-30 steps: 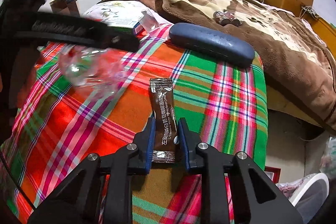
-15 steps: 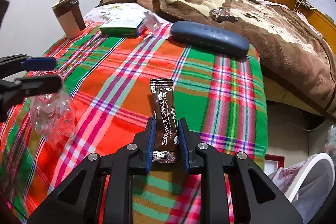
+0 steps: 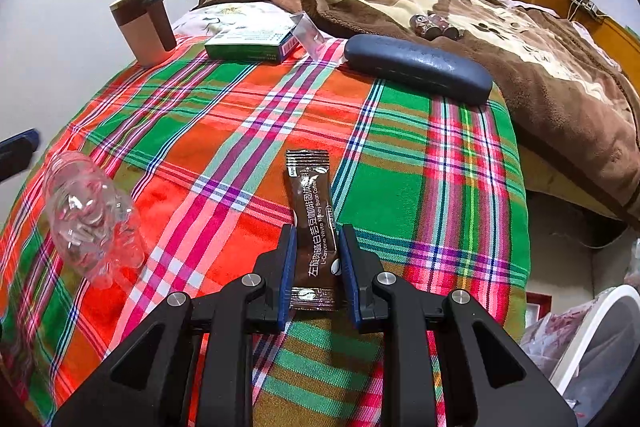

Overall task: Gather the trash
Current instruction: 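Grasp the brown snack packet with the right gripper while the left gripper grasps the red Coca-Cola bottle, then carry the Coca-Cola bottle and brown packet over the trash bin with both grippers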

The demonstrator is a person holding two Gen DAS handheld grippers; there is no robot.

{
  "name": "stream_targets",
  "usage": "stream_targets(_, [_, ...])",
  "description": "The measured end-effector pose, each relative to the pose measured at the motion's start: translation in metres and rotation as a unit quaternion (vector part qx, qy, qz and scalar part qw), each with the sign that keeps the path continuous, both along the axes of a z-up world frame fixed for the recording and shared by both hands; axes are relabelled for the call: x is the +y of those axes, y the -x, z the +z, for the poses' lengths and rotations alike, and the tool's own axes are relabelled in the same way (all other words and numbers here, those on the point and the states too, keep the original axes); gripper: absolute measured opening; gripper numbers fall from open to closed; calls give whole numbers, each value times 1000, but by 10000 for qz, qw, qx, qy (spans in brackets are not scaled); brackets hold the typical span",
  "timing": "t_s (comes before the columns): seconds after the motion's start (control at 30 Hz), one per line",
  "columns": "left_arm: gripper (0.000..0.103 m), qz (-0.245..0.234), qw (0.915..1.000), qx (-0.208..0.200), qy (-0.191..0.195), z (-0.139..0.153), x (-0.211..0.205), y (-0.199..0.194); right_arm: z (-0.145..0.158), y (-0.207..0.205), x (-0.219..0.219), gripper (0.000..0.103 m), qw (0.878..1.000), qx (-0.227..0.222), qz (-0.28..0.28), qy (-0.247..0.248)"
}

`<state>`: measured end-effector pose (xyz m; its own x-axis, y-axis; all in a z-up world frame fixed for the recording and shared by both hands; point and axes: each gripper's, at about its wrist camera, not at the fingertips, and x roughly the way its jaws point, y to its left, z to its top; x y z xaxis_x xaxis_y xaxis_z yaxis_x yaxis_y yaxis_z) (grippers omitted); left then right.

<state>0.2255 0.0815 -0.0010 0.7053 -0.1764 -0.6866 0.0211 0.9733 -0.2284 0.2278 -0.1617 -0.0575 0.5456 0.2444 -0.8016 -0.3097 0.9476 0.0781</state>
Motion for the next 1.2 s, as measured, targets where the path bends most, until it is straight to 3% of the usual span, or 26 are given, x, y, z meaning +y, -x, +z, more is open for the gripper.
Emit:
stream_targets(0.07, [77,25,9993,141,344,-4,4,-2,-1,0,-1,22,10000,-4,-5,-40])
stream_targets(0.2, [78,112,9953,559,783,-20,0,-21,0,1,0,22,10000,-14,-7,-79])
stream_targets(0.3, [83,230,9894,882,1135,-36,0,-40,-1,1,-2,22,9999,18,-3,-153])
stream_targets(0.37, [83,417,9795,1103,1632,-50,5,-54,0,0,-3,22,9998,9,-25,-173])
stream_targets(0.47, [84,630,9748,1281,1717,-61,3,-67,-1,-1,-5,22,9998,28,-44,-208])
stream_targets(0.7, [84,230,9882,1162,967,-58,-35,-100,0,-4,-12,22,9995,14,-167,-274])
stream_targets(0.8, [84,-302,9877,1454,494,-67,-61,-112,0,-6,-15,22,9994,-1,-234,-258])
stream_targets(1.2, [84,-778,9846,1531,316,-74,-59,-82,-1,-8,-20,22,9992,-5,-350,-203])
